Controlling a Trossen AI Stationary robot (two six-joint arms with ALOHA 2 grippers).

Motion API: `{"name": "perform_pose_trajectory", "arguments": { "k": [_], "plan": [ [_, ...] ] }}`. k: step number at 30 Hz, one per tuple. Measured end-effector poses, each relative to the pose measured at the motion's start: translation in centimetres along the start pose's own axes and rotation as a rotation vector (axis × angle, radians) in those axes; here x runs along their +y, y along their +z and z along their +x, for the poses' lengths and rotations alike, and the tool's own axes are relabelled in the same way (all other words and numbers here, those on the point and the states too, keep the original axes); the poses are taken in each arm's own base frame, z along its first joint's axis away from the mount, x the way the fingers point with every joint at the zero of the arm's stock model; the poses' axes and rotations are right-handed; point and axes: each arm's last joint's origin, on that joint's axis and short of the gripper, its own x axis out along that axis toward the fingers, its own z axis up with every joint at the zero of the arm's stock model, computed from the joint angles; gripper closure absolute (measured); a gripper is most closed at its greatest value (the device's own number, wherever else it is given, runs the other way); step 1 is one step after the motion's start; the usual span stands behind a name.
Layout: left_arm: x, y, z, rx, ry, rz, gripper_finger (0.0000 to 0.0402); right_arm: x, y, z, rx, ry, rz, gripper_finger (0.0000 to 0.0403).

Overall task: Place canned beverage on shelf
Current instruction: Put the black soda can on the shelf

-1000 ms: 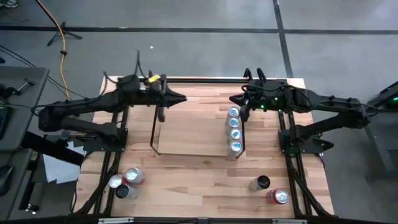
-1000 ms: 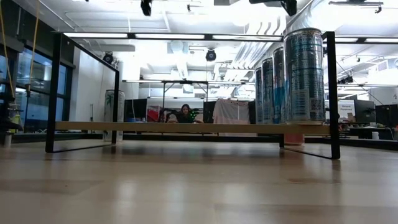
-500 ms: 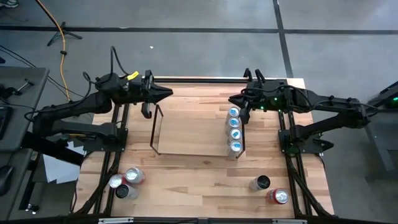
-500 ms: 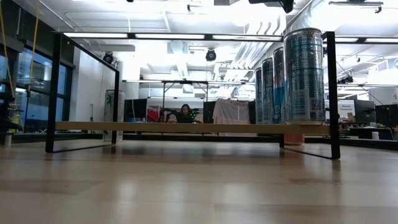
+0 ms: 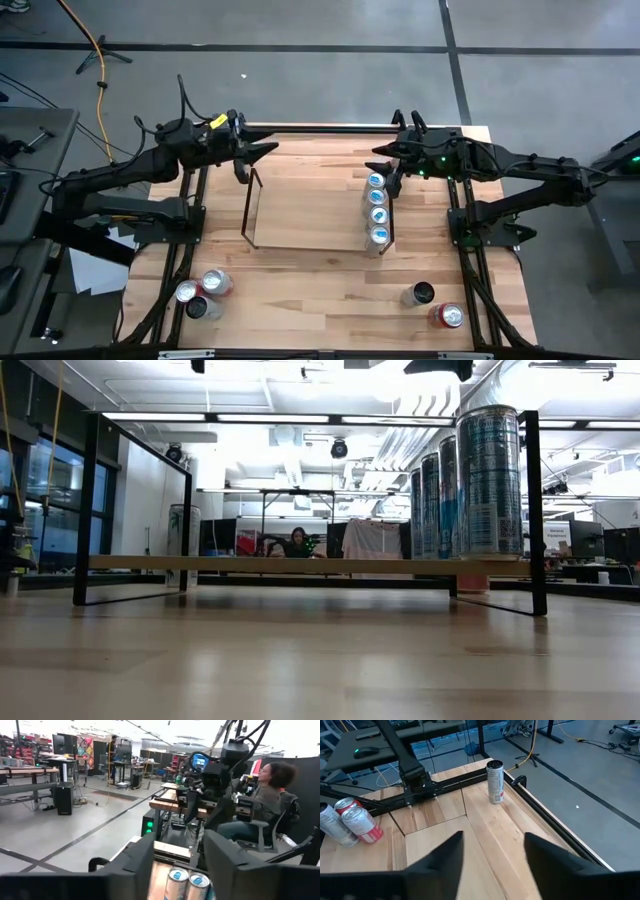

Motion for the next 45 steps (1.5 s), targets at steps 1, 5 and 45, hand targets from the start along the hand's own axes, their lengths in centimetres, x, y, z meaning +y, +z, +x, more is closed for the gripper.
{"name": "perform_pose_trajectory", "arguments": {
  "k": [1, 5, 45],
  "plan": [
    [0.0, 0.0, -0.1, 0.000, 0.001, 0.000, 0.0245, 0.0, 0.0, 0.0, 0.000, 0.000, 0.000, 0.0183],
    [0.1, 0.2, -0.5, -0.003, 0.038, -0.028, 0.0183, 0.0, 0.0, 0.0, 0.000, 0.000, 0.001, 0.0116],
    [17.7, -7.0, 2.4, 1.049, 1.103, -0.487, 0.0089, 0.2, -1.5, 1.8, 0.143, -0.049, 0.065, 0.0068]
  ]
}}
